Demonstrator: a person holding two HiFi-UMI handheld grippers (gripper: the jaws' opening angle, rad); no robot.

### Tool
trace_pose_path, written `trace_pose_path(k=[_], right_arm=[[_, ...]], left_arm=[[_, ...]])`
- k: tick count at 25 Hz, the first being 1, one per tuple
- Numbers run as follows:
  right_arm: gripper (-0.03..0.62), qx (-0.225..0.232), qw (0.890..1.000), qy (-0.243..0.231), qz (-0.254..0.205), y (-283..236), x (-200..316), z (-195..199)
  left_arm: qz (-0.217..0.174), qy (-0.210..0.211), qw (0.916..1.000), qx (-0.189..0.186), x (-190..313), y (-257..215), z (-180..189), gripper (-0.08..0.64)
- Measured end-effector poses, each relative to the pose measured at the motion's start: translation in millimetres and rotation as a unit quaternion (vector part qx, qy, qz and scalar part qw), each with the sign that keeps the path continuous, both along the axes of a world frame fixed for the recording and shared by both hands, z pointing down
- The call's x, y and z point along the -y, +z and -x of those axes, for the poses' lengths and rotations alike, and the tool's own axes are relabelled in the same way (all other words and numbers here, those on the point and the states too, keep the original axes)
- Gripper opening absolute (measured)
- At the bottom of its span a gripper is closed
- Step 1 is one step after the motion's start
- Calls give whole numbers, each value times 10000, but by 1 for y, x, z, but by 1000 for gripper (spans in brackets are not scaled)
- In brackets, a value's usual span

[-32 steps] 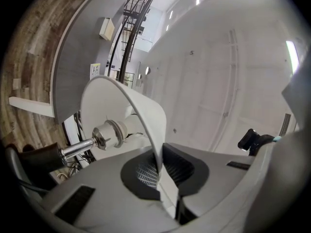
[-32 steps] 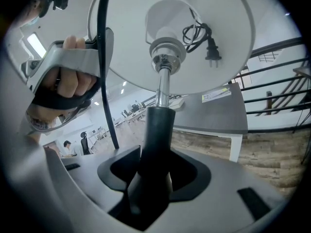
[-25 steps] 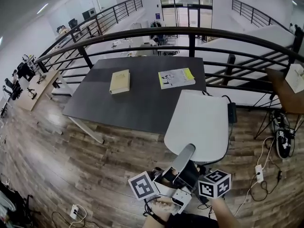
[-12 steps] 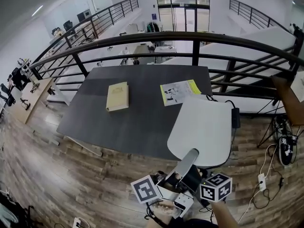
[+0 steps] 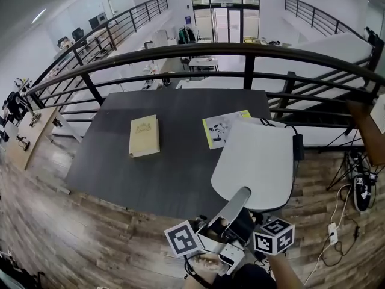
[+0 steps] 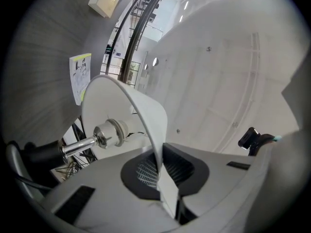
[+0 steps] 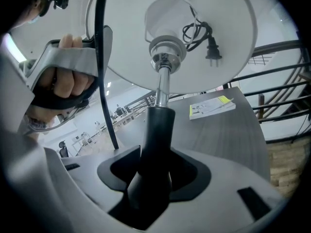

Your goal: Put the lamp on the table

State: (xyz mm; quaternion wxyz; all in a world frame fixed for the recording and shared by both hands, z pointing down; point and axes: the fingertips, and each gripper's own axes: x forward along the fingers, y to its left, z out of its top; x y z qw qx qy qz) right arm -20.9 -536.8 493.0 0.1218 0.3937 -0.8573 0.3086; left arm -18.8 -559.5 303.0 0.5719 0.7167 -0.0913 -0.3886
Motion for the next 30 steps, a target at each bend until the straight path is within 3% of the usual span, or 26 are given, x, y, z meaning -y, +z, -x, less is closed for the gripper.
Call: trace_pose_path(k=[16, 30], right_arm=[[189, -153, 9998, 58, 148, 17, 43, -2], [187, -233, 9993, -166, 228, 31, 102, -29]], left_arm=[[146, 111, 9998, -37, 47, 17, 2, 18], [251, -79, 9996, -52, 109, 32, -22, 20]])
